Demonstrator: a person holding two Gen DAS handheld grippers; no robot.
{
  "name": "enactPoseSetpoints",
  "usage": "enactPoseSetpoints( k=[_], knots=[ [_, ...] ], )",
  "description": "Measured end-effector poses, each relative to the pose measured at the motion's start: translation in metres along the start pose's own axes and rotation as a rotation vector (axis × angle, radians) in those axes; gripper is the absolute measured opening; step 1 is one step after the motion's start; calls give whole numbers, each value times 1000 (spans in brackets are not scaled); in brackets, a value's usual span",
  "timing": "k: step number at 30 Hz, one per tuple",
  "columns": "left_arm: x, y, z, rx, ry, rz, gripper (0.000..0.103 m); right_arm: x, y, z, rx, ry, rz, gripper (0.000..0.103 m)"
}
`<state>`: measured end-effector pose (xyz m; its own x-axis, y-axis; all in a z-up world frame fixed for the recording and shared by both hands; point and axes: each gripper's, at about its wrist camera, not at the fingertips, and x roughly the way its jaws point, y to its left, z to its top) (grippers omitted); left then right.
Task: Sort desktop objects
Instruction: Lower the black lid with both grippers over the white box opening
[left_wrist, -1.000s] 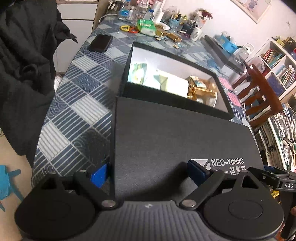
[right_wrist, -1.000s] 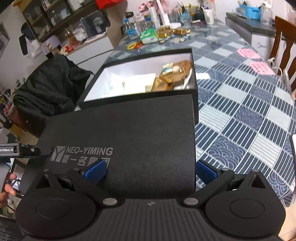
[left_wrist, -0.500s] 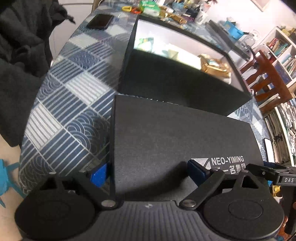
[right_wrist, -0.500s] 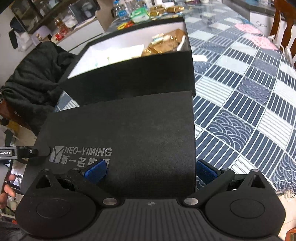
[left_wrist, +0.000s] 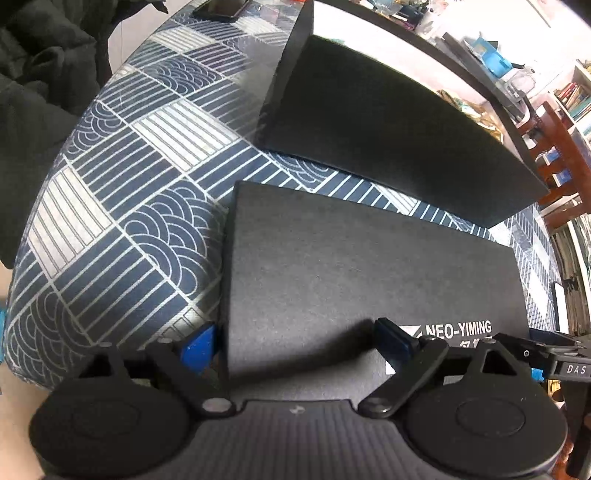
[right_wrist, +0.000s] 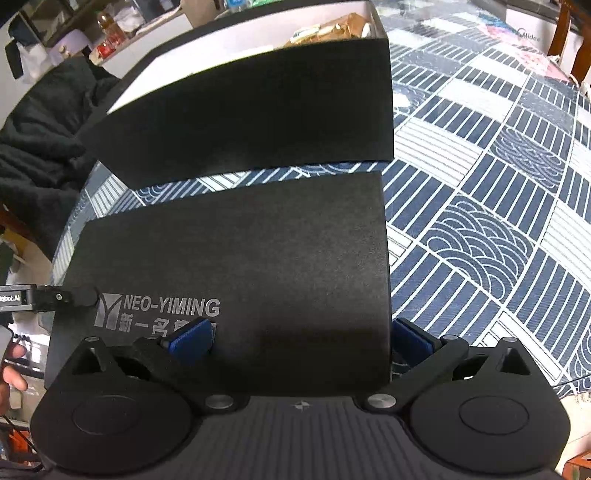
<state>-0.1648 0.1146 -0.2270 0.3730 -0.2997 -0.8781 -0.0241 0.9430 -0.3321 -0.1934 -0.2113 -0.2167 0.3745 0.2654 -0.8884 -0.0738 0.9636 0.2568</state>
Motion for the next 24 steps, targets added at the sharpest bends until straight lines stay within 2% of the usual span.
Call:
enactPoseSetpoints(
  k=[11,20,24],
  knots=[
    [0,5,5,-12,24,-14,103,-2,-7,6,-1,10,19,103],
    [-6,13,-10,-6,51,-42,103,-9,-21,0,13,22,51,103],
    [-2,12,-13,29,24,-58,103,-5,-23,-3,16,25,59,103]
  ],
)
